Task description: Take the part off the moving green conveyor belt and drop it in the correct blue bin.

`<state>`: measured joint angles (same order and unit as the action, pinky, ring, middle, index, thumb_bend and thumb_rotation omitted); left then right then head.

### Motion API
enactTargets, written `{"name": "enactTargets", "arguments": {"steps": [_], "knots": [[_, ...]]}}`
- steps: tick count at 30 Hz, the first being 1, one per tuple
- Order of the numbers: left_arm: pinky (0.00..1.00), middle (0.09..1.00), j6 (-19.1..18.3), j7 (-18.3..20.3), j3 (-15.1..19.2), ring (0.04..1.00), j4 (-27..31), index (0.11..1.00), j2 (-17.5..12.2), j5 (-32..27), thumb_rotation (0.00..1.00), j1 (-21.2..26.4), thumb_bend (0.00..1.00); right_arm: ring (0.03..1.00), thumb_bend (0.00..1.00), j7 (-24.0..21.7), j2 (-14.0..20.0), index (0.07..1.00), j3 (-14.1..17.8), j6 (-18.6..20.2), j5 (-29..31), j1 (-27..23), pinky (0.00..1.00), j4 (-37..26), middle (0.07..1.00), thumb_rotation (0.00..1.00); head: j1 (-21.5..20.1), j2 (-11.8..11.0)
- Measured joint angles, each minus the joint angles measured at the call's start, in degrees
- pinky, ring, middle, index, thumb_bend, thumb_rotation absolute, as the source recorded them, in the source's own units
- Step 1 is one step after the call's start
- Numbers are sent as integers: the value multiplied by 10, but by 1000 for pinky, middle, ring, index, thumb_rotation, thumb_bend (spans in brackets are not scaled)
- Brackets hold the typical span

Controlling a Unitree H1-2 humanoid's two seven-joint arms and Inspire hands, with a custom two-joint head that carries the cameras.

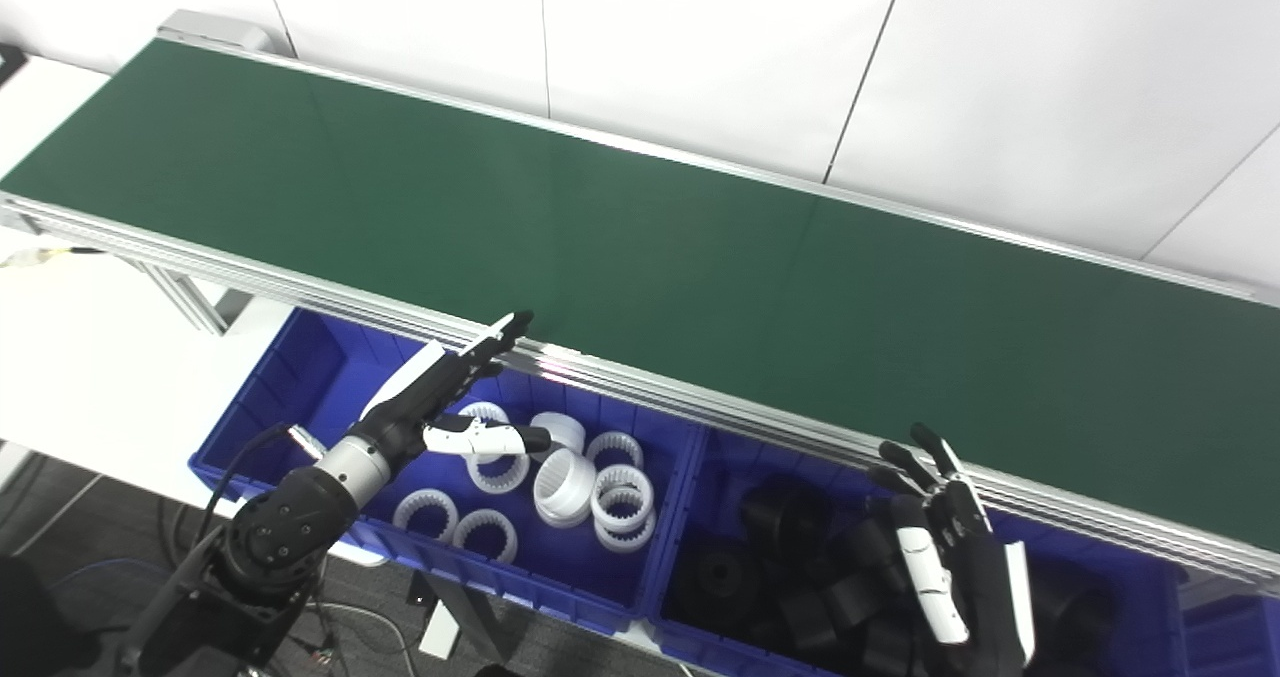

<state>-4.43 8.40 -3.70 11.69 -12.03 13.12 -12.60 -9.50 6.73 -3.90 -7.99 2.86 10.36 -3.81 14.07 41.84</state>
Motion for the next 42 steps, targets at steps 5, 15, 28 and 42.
{"name": "enactTargets", "arguments": {"steps": [5,15,28,42], "knots": [[788,901,27,-10,-8,872,39,925,35,-15,743,3,994,738,555,1,-2,886,-3,-2,-7,1,643,13,796,734,-22,-10],[732,842,46,19,-75,807,56,847,76,-75,790,31,1000,743,553,5,-13,887,-15,-15,-27,9,648,17,801,721,-87,-37],[732,824,107,42,-91,788,-79,874,91,-153,678,20,1000,737,584,25,-35,875,-39,-29,-69,13,648,30,797,745,-186,-53],[770,812,132,62,-44,798,-124,828,66,-202,586,10,1000,742,629,43,-61,875,-62,-32,-98,7,649,57,799,749,-262,-71]]}}
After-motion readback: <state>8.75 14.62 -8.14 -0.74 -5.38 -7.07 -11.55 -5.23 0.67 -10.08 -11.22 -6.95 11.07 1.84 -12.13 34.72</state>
